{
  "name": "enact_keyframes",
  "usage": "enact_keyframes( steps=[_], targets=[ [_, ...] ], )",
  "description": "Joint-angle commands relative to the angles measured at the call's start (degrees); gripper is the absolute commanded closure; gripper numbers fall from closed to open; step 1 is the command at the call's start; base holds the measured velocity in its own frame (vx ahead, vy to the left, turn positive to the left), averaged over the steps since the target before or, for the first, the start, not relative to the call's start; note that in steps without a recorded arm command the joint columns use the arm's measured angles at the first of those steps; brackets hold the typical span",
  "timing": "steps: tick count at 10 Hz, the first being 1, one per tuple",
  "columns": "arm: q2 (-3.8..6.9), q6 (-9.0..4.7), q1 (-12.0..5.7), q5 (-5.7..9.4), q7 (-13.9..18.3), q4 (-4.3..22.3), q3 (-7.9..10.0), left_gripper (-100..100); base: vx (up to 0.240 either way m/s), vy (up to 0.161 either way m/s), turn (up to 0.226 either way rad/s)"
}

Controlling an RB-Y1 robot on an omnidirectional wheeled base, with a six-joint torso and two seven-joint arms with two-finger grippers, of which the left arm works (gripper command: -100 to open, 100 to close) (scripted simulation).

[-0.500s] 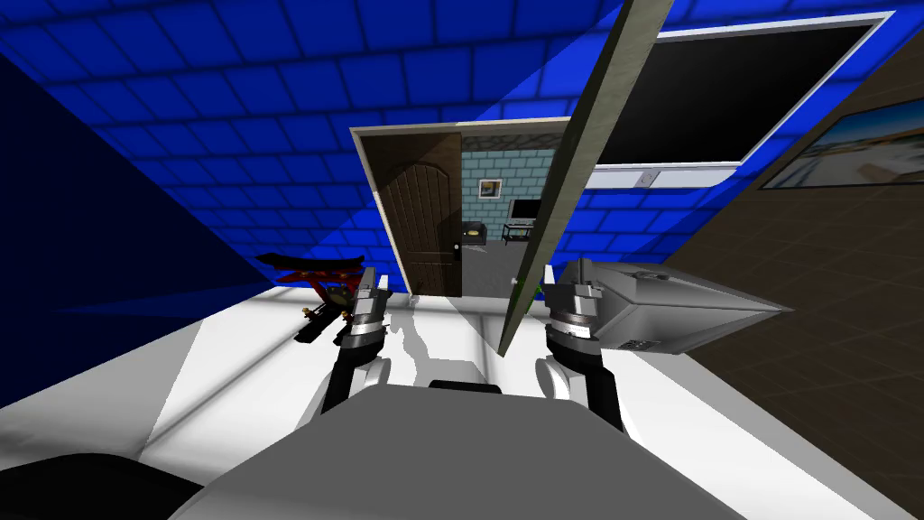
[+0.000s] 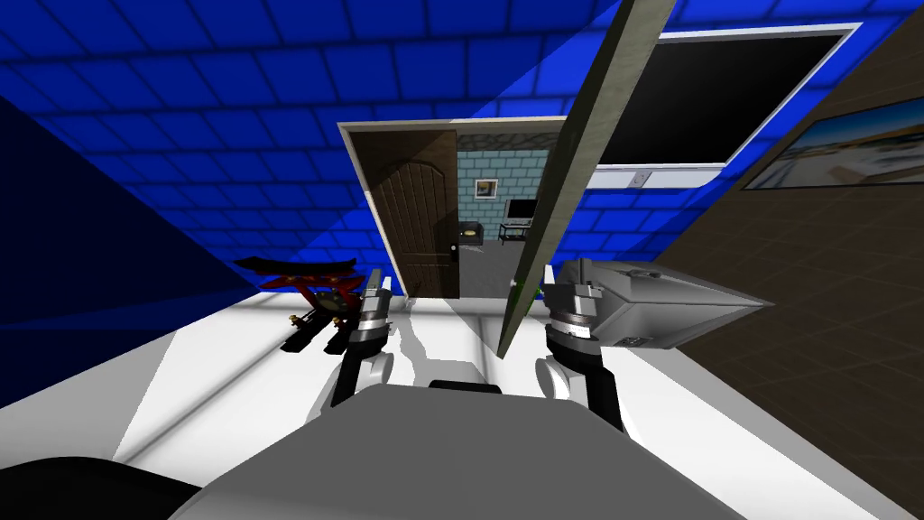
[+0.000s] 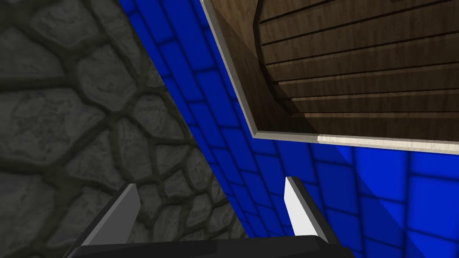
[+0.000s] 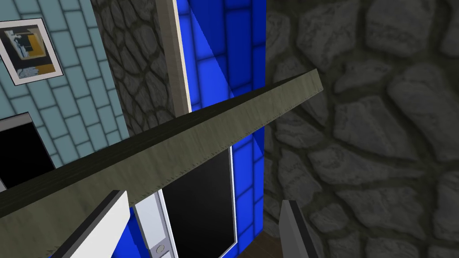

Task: Pull the door open

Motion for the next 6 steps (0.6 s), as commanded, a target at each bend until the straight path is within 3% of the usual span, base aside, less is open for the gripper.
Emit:
enact_keyframes(
  steps=[1, 6],
  targets=[
    [0.32, -0.06, -0.97, 0.53, -0.4, 1.7, 0.47, -100, 0.054, 0.028, -0.063],
    [1.40, -0.48, -6.09, 2.47, -2.1, 9.8, 2.59, -100, 0.080, 0.018, -0.080]
  ],
)
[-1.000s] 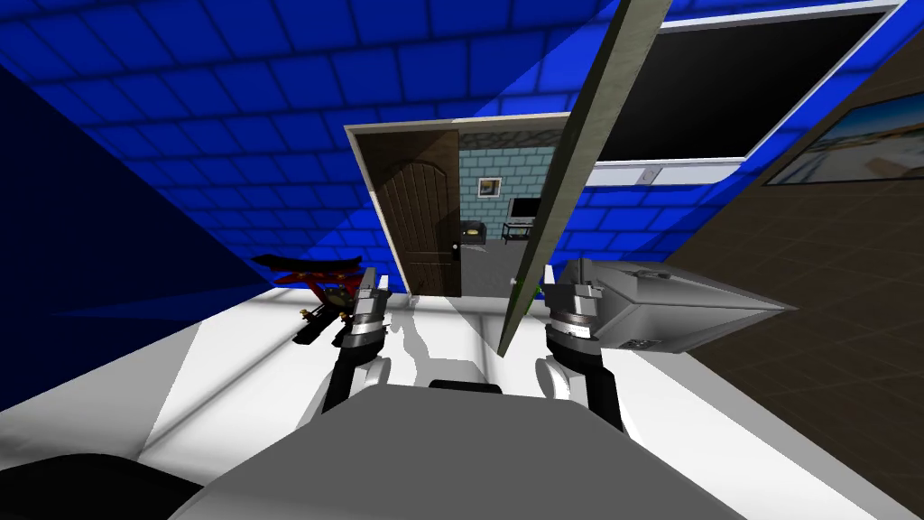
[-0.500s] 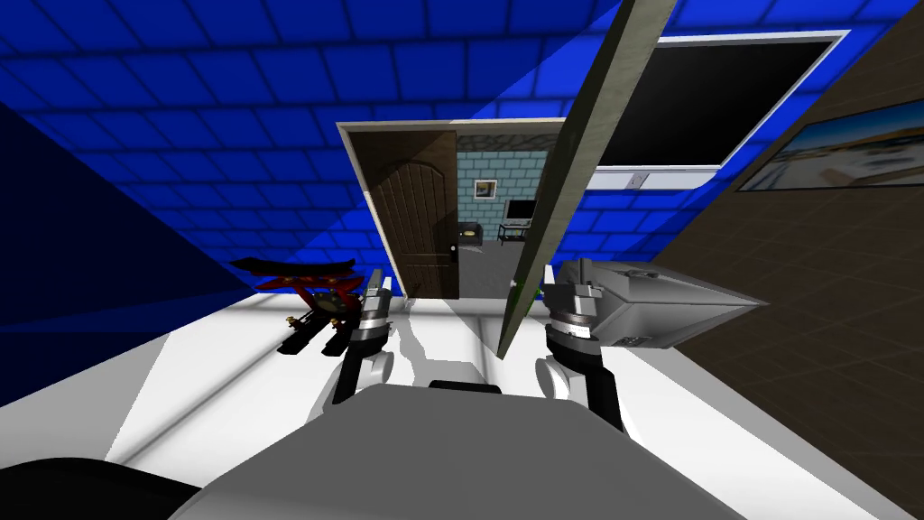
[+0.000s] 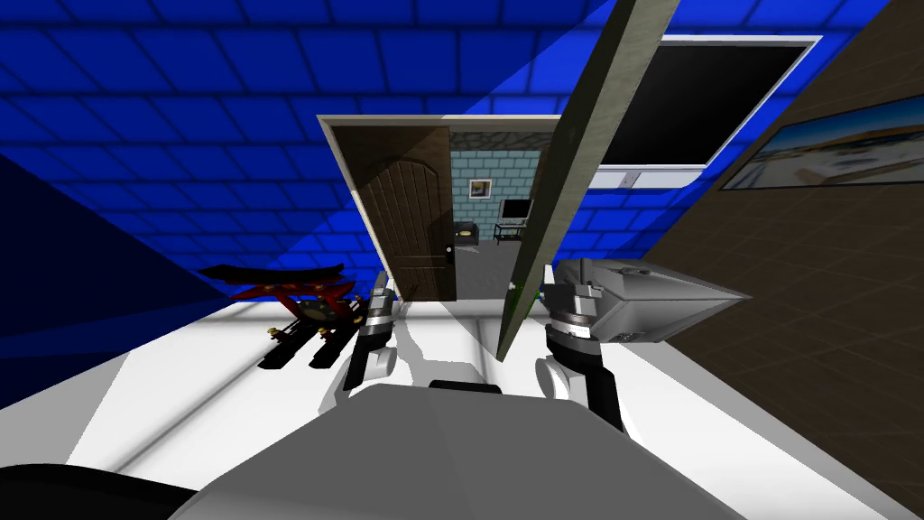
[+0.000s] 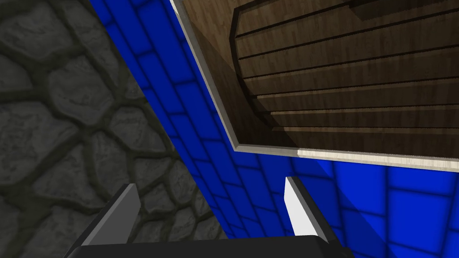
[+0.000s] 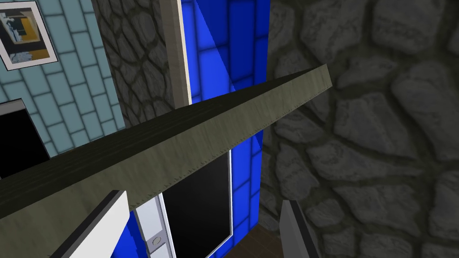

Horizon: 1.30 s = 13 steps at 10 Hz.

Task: Pull the door open

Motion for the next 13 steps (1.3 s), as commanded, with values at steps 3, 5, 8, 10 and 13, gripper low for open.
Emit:
enact_keyframes(
  steps=[3, 5, 8, 10, 13],
  targets=[
    [0.85, -0.06, -3.43, 1.39, -0.9, 5.1, 1.65, -100, 0.079, 0.022, -0.080],
    [1.26, -0.27, -5.99, 2.36, -1.7, 8.9, 2.71, -100, 0.054, 0.028, -0.093],
    [1.62, -0.50, -8.81, 3.43, -2.6, 13.5, 3.87, -100, 0.069, 0.026, -0.069],
    [1.79, -0.62, -10.22, 3.97, -3.1, 15.8, 4.46, -100, 0.067, 0.025, -0.082],
    [2.24, -0.98, -14.67, 5.66, -4.5, 21.8, 6.30, -100, 0.074, 0.037, -0.105]
  ],
)
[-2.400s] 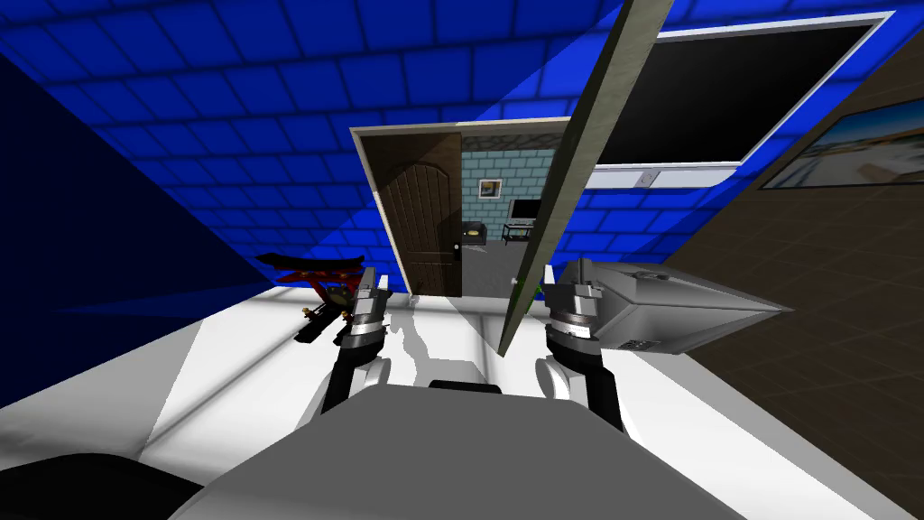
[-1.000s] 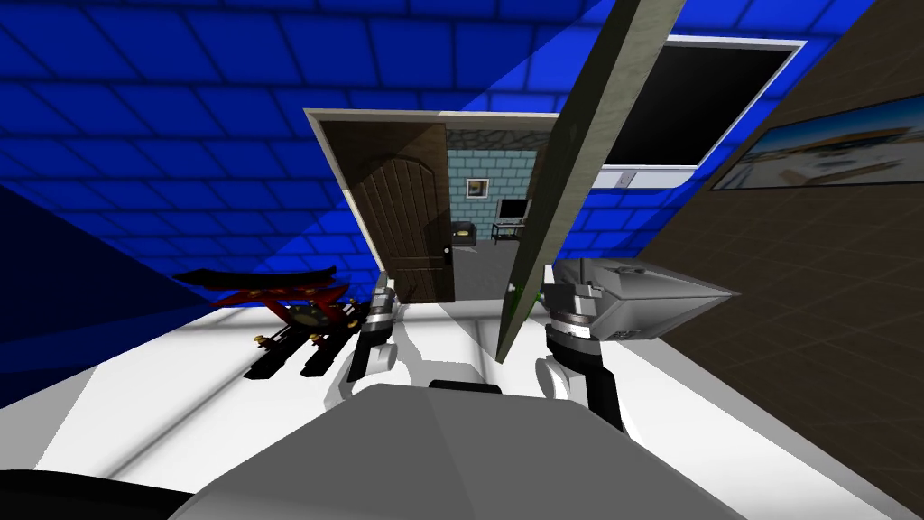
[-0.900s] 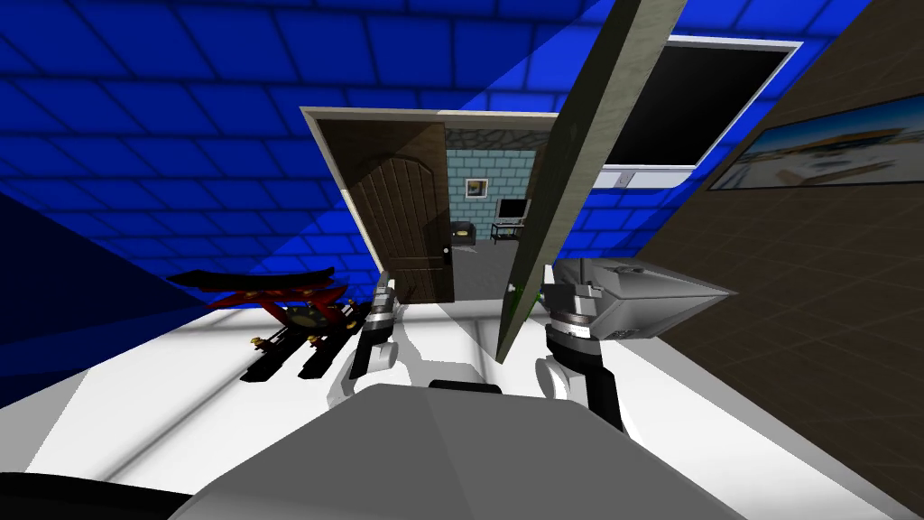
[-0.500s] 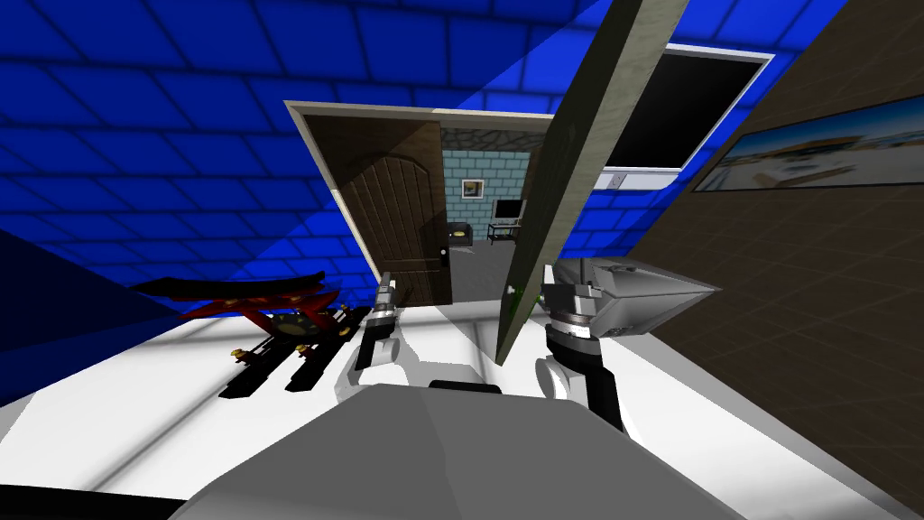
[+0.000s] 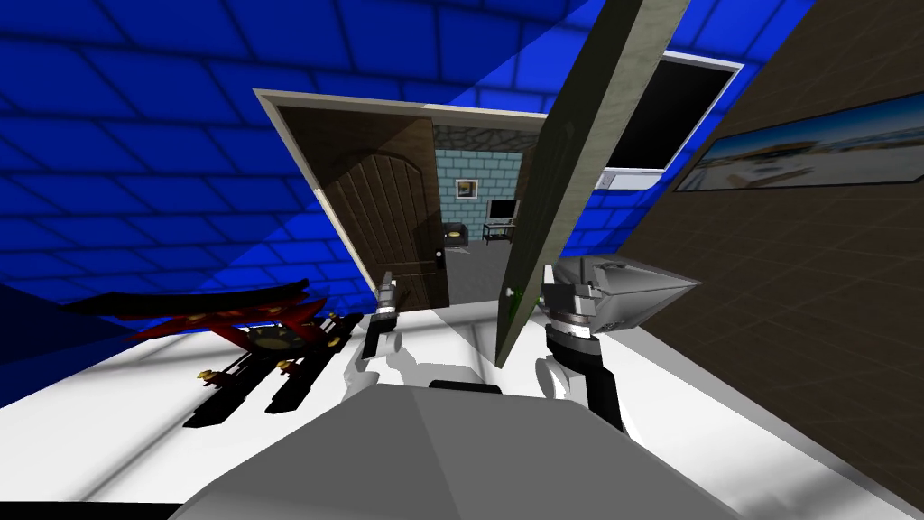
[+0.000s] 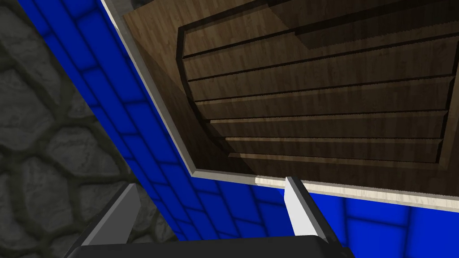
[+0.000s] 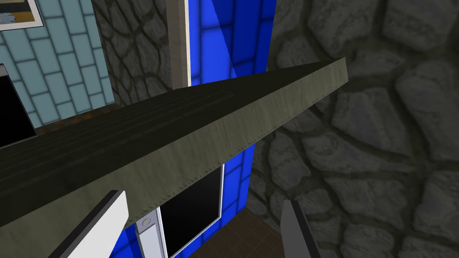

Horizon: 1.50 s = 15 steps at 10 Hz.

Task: Pull the door open

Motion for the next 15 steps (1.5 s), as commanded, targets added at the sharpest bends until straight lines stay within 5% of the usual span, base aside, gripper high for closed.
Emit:
enact_keyframes(
  steps=[1, 3, 12, 15],
  targets=[
    [-0.08, -0.37, -0.55, 0.29, -0.4, 2.2, 0.23, -100, 0.061, 0.030, -0.046],
    [0.18, -0.62, -3.58, 1.45, -1.4, 5.9, 1.48, -100, 0.062, 0.023, -0.090],
    [0.54, -1.13, -9.78, 3.80, -3.4, 16.8, 4.05, -100, 0.045, 0.024, -0.060],
    [0.70, -1.50, -14.42, 5.56, -4.9, 23.0, 5.97, -100, 0.074, 0.046, -0.118]
  ],
)
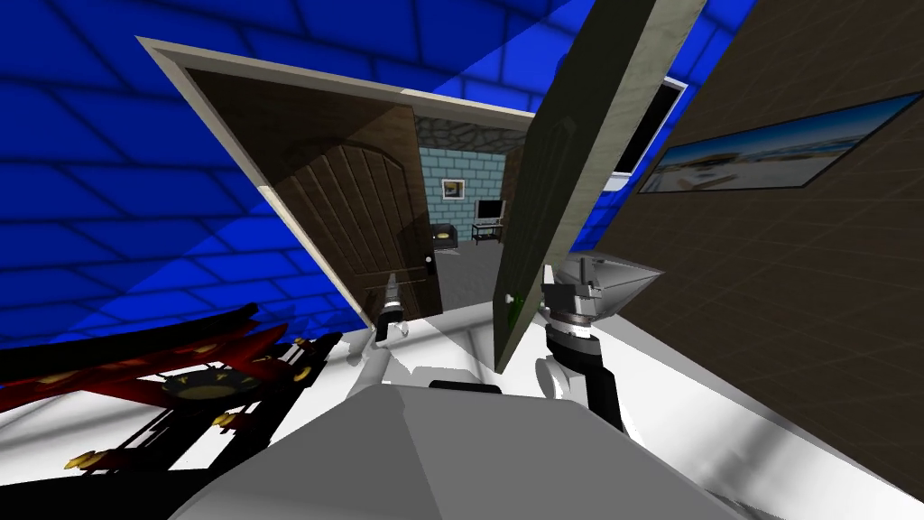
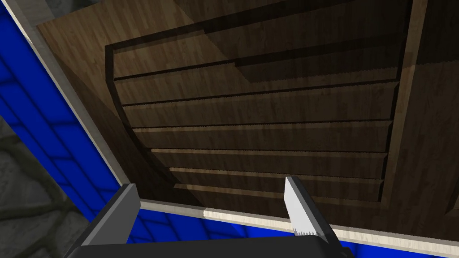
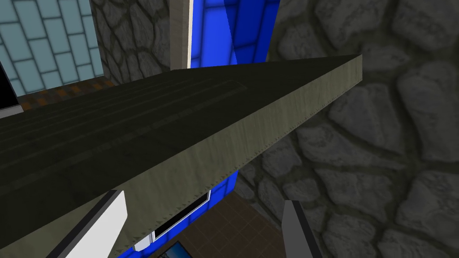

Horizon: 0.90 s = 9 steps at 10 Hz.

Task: Pull the door open

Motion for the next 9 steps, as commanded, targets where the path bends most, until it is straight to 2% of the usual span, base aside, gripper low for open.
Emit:
enact_keyframes(
  steps=[1, 4, 5, 7, 8, 9],
  targets=[
    [-0.08, 0.01, -0.59, 0.35, -0.4, 1.9, 0.33, -100, 0.058, 0.037, -0.034],
    [-0.03, -0.36, -5.10, 2.07, -1.8, 8.1, 2.20, -100, 0.067, 0.043, -0.110],
    [-0.03, -0.36, -5.10, 2.07, -1.8, 9.1, 2.20, -100, 0.055, 0.043, -0.038],
    [-0.05, -0.59, -7.98, 3.16, -2.7, 12.8, 3.39, -100, 0.059, 0.032, -0.087],
    [-0.05, -0.59, -7.98, 3.16, -2.7, 13.6, 3.39, -100, 0.047, 0.034, -0.055],
    [-0.07, -0.71, -9.39, 3.70, -3.2, 15.8, 3.98, -100, 0.042, 0.035, -0.083]
  ],
)
